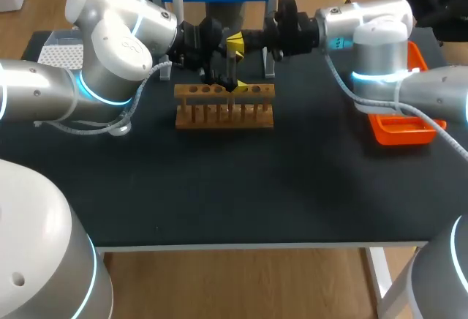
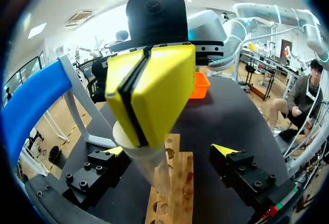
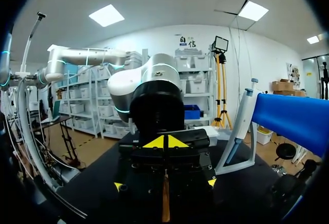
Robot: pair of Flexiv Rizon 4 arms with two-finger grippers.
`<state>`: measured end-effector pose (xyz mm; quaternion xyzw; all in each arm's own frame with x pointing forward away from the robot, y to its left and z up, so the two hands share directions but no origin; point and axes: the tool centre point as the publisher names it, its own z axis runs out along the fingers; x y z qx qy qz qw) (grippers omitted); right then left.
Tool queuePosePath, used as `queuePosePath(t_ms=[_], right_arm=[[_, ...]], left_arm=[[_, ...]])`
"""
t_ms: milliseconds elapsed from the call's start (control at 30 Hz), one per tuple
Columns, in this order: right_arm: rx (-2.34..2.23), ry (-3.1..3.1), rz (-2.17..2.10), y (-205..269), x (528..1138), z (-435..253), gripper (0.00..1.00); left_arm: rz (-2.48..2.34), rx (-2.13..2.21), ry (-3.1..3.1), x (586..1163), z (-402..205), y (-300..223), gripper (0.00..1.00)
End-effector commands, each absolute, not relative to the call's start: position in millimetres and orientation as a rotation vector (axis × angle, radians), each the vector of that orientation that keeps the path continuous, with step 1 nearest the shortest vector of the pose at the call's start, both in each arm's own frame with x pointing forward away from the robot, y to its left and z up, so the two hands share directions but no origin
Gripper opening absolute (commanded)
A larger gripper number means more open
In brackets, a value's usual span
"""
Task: Invert the test tube, pick up the pipette, mount the tip to pipette, aspirate from beaker and dispense into the tube, eject the tip, return the pipette, and cap with the stopper.
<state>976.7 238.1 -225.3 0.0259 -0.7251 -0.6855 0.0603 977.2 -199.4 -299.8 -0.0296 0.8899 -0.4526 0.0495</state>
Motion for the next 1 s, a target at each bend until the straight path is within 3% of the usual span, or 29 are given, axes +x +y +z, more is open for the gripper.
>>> queuePosePath(t_ms=[33,367,400,467,500,1000], right_arm=[[0.086,-2.185,-2.096,237,980,-226,0.0],[0.109,-2.226,-2.155,220,984,-203,0.0],[0.107,-2.242,-2.153,218,984,-202,0.13],[0.092,-2.29,-2.132,212,984,-202,0.49],[0.081,-2.311,-2.129,209,984,-203,0.98],[0.007,-2.47,-2.069,163,990,-220,1.0]], left_arm=[[-1.38,-0.088,2.714,978,-300,-199,1.0],[-1.38,-0.088,2.714,978,-300,-199,1.0],[-1.38,-0.088,2.714,978,-300,-199,1.0],[-1.38,-0.088,2.714,978,-300,-199,1.0],[-1.38,-0.088,2.714,978,-300,-199,1.0],[-1.38,-0.088,2.714,978,-300,-199,1.0]])
